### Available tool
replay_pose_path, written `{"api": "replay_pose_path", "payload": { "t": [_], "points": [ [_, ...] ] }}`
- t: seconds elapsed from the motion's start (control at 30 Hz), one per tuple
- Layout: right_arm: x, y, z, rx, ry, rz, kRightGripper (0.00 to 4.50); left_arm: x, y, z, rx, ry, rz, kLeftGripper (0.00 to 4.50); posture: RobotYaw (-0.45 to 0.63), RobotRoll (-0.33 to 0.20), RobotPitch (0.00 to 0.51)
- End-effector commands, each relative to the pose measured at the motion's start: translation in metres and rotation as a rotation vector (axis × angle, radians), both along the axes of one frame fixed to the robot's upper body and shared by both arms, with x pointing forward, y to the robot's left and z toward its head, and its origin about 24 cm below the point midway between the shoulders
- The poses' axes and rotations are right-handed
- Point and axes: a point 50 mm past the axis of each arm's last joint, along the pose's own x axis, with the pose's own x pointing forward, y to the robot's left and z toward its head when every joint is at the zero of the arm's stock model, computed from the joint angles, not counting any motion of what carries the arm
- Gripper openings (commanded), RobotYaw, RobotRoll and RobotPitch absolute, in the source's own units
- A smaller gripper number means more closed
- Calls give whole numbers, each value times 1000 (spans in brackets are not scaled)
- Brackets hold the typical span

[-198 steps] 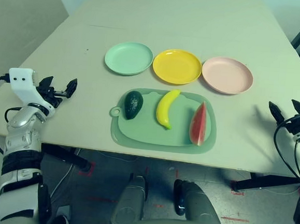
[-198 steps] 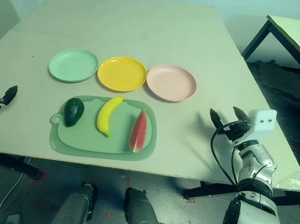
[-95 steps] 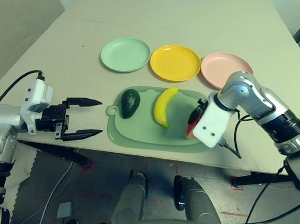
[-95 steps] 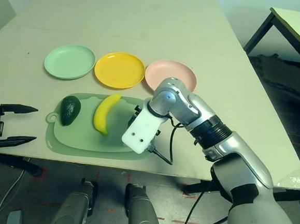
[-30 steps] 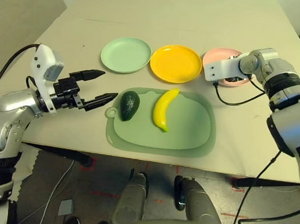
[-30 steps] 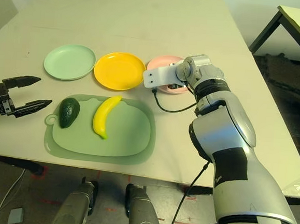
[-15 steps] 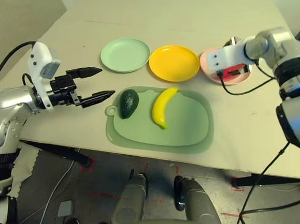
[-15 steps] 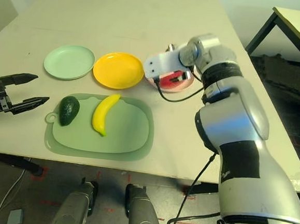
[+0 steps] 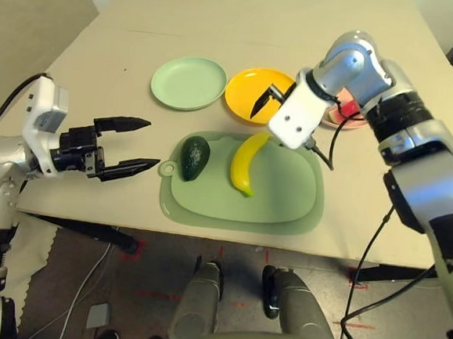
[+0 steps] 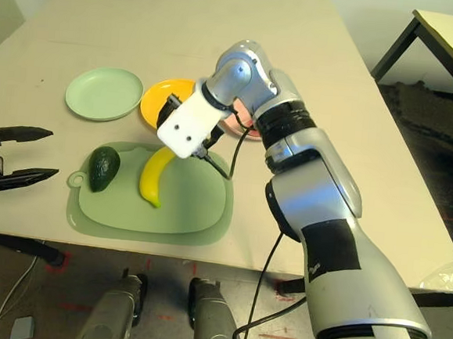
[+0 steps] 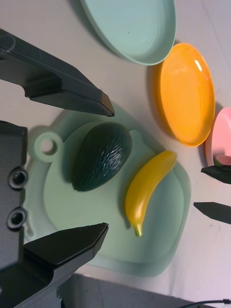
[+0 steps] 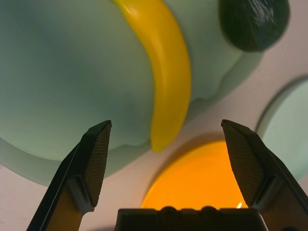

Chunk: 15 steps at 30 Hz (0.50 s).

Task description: Place the fruits into color-matched plates.

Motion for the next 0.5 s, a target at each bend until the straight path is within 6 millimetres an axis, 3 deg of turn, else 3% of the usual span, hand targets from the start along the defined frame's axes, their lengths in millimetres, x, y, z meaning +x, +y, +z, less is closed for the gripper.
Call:
{"api": "replay_pose_path", "payload": {
  "t": [0.03, 0.5],
  "points": [
    [-5, 11, -8, -40, 12, 49, 4474, -9, -1, 5, 22, -3, -22, 4500, 133, 0, 236],
    [-2, 40, -37, -83, 19, 19, 4474, -14, -4, 3, 54, -1, -45, 4500, 164, 0, 234]
  ]
}}
